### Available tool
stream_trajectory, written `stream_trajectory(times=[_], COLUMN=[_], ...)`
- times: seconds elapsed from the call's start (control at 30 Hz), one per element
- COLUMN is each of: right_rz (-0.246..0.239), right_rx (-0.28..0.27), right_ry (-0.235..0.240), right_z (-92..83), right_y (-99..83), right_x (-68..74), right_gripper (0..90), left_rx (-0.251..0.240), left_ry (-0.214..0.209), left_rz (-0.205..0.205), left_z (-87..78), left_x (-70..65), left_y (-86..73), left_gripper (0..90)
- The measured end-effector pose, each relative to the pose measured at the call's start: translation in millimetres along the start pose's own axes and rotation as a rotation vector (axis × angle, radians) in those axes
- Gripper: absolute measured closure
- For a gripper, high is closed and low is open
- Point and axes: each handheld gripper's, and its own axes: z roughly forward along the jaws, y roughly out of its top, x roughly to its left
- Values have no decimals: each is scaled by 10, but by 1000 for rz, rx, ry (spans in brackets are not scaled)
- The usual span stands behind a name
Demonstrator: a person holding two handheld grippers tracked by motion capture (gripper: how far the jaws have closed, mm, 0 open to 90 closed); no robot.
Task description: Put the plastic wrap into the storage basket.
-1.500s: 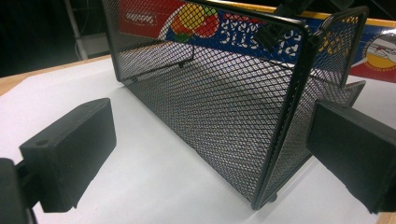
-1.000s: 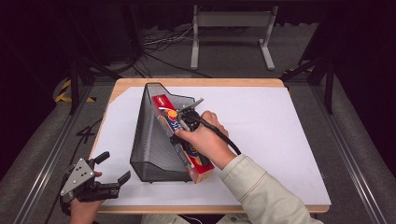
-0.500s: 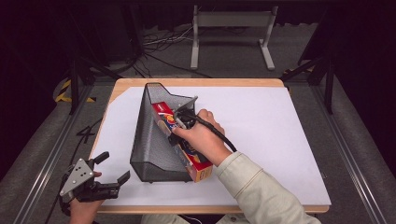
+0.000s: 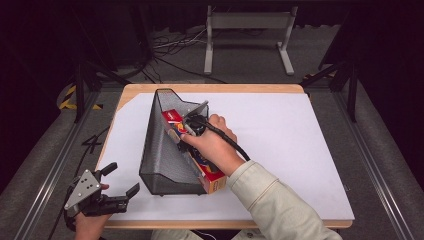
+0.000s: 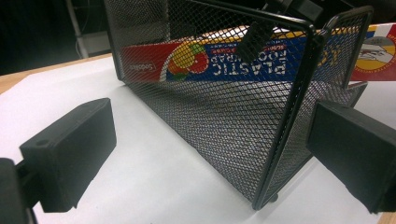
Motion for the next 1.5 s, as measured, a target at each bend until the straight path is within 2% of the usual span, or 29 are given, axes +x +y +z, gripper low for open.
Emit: stream_trajectory(times=[0.2,0.23,0.27,0.47,0.6,0.63,0.67,0.7,0.8,0.87,1.0,1.1,1.2,1.5], right_rz=[-42,-61,-70,-116,-213,-213,-234,-276,-308,-314,-362,-377,-400,-377], right_rx=[-60,-91,-118,-224,-320,-320,-350,-412,-465,-473,-505,-510,-511,-558], right_ry=[68,71,68,120,152,152,154,138,156,157,170,166,159,154], right_z=[-86,-111,-147,-406,-573,-573,-621,-685,-767,-786,-882,-915,-956,-1171], right_y=[-9,-14,-20,-69,-145,-145,-176,-231,-302,-316,-399,-433,-493,-693], right_x=[-53,-61,-63,-67,-93,-93,-110,-126,-166,-181,-282,-329,-440,-745], right_gripper=[211,191,191,164,146,146,146,146,146,146,134,134,134,128], left_rx=[-4,-3,-1,-5,-2,-5,-8,-9,-5,2,2,2,3,6], left_ry=[0,0,-1,2,4,3,5,5,-1,-3,-3,-5,-5,-4], left_rz=[-2,-1,-2,-2,-2,-7,-4,-7,4,2,-1,0,-1,4], left_z=[7,6,4,8,-1,-4,-5,-3,14,17,21,25,25,31], left_x=[2,2,3,-5,-3,0,2,-2,-11,-13,-10,-8,-5,-10], left_y=[-2,-2,-1,1,-2,-3,-2,0,10,14,13,10,7,12], left_gripper=[25,25,25,25,25,25,25,25,25,25,25,25,25,25])
